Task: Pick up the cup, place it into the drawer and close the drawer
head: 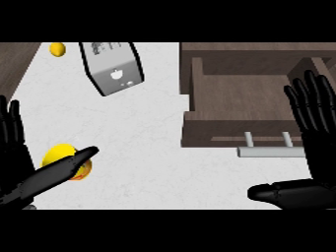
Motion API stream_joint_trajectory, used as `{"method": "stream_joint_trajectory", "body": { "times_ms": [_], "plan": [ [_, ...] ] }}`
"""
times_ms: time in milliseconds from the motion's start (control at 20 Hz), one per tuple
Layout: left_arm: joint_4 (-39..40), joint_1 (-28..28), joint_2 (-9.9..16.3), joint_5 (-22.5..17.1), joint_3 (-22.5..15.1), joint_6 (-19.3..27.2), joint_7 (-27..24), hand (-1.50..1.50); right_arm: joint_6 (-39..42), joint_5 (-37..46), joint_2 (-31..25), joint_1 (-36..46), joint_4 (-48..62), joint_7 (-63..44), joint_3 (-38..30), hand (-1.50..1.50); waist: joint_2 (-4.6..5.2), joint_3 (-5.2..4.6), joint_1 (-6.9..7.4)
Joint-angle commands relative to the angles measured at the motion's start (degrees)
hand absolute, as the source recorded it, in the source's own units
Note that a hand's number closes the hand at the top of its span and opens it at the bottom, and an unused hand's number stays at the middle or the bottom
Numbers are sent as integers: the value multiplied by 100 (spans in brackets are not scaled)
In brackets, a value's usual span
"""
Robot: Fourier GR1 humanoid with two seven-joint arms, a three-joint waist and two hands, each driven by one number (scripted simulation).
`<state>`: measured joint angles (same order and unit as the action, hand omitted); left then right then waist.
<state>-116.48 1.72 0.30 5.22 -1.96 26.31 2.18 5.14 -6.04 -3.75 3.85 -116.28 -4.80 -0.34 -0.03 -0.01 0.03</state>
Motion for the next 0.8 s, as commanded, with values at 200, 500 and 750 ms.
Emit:
{"method": "stream_joint_trajectory", "body": {
  "times_ms": [200,500,750],
  "plan": [
    [-66,728,-29,-102,-526,571,-375,-150,20,-126,-40,20,-230,-113,-134,-150,-4,1,9],
    [539,643,56,-647,412,-50,-550,-150,52,-71,-90,87,-88,-61,-206,-150,1,0,7],
    [849,1139,-29,-686,-12,273,-1062,-150,-123,319,138,379,385,179,123,-150,2,0,24]
  ]
}}
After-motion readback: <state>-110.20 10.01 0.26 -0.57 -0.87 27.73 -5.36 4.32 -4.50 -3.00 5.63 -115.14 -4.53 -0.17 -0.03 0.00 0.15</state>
